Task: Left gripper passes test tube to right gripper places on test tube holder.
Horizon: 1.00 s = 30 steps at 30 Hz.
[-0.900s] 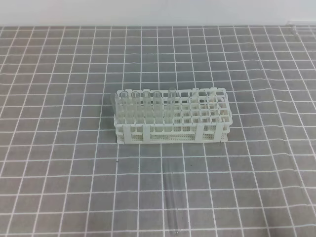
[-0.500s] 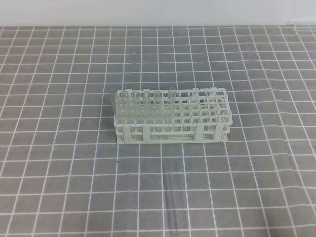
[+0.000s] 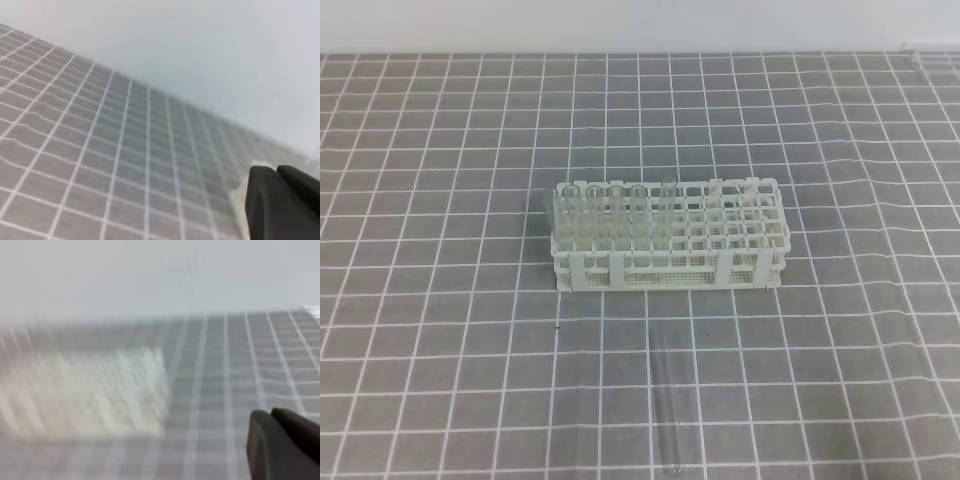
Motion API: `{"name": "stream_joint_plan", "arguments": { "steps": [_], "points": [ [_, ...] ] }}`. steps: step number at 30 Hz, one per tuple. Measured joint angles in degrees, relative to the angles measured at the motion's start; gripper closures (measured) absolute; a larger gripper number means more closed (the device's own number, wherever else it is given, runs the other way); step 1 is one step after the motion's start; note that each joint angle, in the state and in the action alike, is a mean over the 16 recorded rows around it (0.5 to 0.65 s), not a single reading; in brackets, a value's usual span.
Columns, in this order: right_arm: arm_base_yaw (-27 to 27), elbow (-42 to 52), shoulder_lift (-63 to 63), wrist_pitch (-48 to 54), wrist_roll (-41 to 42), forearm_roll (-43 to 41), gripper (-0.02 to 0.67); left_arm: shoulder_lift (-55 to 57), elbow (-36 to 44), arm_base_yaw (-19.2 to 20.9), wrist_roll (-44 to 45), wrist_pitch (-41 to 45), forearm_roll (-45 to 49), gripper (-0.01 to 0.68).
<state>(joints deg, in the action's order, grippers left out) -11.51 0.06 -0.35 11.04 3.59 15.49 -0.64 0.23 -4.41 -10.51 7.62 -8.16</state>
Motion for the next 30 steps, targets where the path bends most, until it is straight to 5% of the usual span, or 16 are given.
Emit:
{"name": "stream_joint_plan", "arguments": {
  "steps": [13,22,30],
  "points": [
    [0.0,-0.2,0.13,-7.52,0.02,19.89,0.662,0.99,-0.81,0.0,-3.1,-2.8,-7.56,0.675],
    [0.0,-4.06,6.43,-1.0,0.02,21.19,0.662,14.17,-10.53,0.01,-1.84,7.58,-8.08,0.675],
    [0.0,-12.14,19.04,7.44,0.07,17.77,0.662,32.67,-25.32,-0.18,12.09,19.96,-14.93,0.674]
  ]
}}
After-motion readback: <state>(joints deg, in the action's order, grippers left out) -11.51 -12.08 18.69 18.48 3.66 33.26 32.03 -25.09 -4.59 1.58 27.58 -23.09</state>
